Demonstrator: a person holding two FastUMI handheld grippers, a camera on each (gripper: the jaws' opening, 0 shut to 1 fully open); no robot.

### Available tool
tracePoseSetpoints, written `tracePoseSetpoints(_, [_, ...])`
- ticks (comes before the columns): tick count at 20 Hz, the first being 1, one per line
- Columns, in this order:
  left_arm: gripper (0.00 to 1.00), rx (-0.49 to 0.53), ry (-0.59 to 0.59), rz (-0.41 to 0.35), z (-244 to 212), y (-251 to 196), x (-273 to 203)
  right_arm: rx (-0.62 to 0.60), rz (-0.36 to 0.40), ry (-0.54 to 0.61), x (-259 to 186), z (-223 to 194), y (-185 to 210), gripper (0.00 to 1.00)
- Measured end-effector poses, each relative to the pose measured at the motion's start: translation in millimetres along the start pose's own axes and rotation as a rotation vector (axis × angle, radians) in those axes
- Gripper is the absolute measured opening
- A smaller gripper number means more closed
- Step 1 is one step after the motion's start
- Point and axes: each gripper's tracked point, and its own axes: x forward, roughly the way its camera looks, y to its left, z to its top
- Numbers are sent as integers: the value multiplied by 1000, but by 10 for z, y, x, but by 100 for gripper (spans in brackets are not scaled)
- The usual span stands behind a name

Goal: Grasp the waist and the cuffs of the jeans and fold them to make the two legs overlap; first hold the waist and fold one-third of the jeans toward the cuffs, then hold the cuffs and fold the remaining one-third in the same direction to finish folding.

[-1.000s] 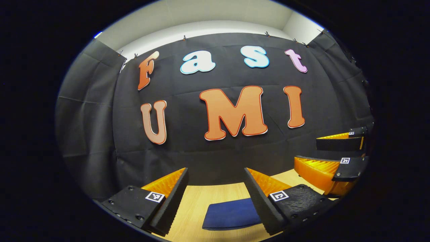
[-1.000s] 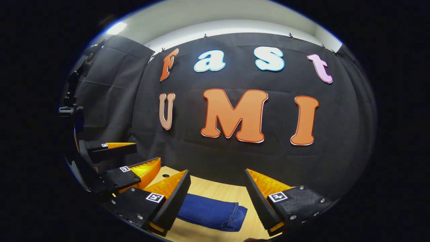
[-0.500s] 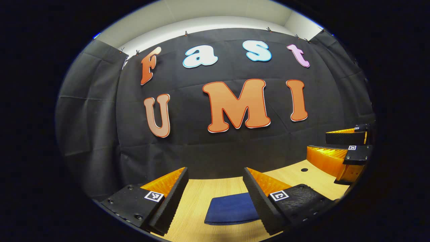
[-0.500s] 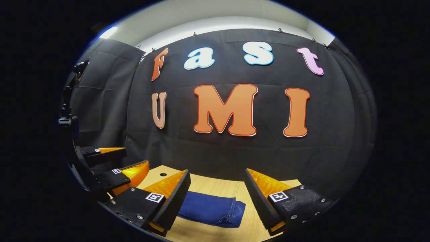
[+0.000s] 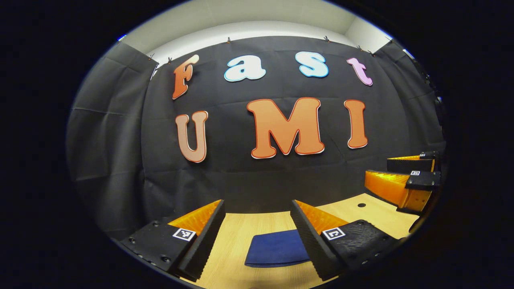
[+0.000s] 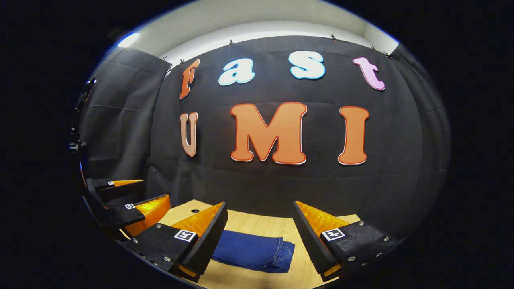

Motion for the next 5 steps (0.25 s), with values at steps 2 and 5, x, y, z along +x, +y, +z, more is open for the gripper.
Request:
tracePoseSetpoints(2, [100,-13,-1,-13,28,99,7,-19,-27,-19,10,59,30,98])
tracePoseSetpoints(5, [99,-20,-18,-31,78,299,62,-48,-41,-30,14,160,146,98])
